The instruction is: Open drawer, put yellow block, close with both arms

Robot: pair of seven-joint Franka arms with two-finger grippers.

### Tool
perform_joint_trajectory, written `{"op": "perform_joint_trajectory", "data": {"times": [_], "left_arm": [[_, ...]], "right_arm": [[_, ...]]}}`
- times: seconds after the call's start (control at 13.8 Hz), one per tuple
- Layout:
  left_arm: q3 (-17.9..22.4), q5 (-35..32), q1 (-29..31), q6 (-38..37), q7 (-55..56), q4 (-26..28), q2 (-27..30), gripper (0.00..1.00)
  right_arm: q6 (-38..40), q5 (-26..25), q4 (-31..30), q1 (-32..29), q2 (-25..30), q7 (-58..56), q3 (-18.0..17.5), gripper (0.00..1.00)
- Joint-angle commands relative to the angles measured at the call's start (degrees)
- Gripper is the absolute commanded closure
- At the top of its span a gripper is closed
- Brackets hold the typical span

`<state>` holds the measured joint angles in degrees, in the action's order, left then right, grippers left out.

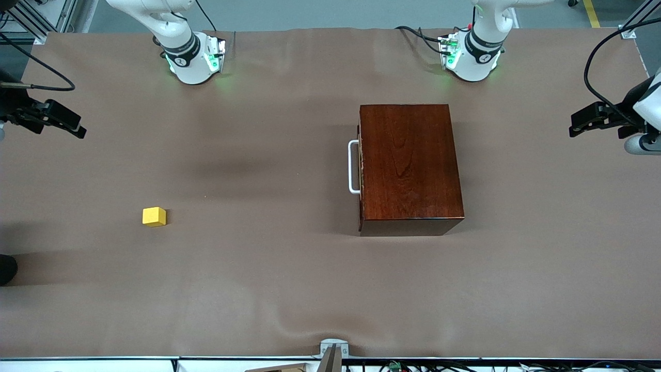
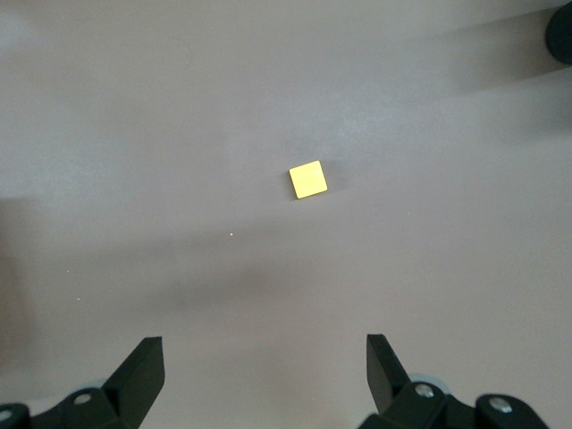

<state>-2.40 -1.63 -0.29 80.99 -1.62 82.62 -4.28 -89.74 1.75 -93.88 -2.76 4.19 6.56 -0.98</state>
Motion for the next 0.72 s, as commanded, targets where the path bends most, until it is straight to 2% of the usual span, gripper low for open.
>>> {"op": "perform_joint_trajectory", "data": {"times": [0.0,0.65], "left_arm": [[0.0,0.8,-2.4,-0.2,4.3,-2.7,-2.0,0.0],[0.1,0.8,-15.6,1.8,31.0,-9.8,-9.9,0.0]], "right_arm": [[0.2,-0.7,0.5,-0.2,0.2,-0.1,-0.2,0.0],[0.3,-0.8,0.5,-0.3,0.2,0.1,-0.1,0.0]]}}
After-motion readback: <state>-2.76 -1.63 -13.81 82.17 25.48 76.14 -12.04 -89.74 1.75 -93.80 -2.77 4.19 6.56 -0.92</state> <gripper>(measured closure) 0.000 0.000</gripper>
